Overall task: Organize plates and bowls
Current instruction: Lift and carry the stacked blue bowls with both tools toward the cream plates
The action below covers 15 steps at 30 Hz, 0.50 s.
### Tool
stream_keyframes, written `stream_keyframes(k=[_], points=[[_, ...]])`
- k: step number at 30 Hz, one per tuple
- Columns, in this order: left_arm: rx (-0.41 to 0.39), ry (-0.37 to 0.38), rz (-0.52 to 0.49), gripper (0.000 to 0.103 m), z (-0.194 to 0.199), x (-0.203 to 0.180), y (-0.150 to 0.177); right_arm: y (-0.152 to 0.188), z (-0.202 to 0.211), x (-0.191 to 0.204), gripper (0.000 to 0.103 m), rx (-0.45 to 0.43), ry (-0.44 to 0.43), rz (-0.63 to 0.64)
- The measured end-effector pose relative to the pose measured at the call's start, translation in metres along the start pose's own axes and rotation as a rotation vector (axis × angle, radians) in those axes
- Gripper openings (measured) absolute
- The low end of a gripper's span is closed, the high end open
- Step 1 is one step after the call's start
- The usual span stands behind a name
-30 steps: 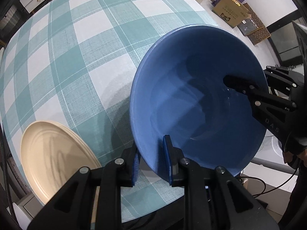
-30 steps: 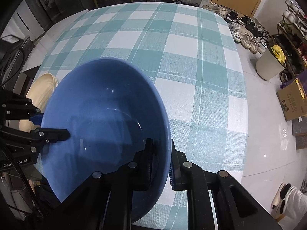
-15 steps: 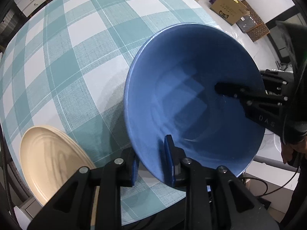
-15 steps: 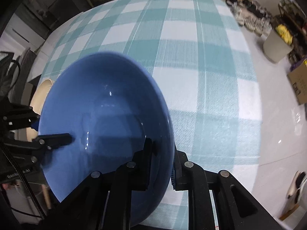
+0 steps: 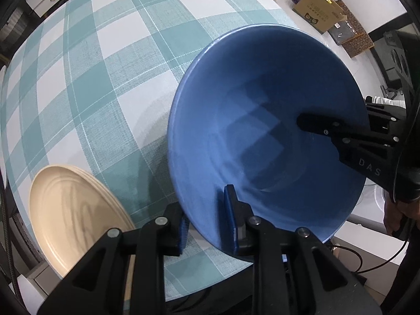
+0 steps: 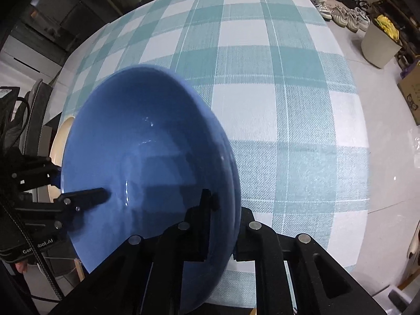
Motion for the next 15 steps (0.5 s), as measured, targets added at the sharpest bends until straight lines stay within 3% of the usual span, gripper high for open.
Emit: stream_keyframes(k=[8, 15], points=[[-0.025, 0.013, 0.042, 0.022, 0.02, 0.016, 0.003, -0.013, 0.014, 0.022, 0.011, 0.004, -0.013, 0.019], [-0.064, 0.011, 0.11, 0.022, 0.048, 0.046, 0.016, -0.028, 0.03, 0.066, 0.011, 0.005, -0.022, 0.067]])
Point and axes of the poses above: each gripper's, at about its wrist camera, not at the fingertips, and z roughly against the way its jaws point, x to its left, y to its underside, the point moved 6 cm from there along -z, roughly the way its jaws point, and after that the axes turned 6 degrees about -z, right-handed, at the moved point
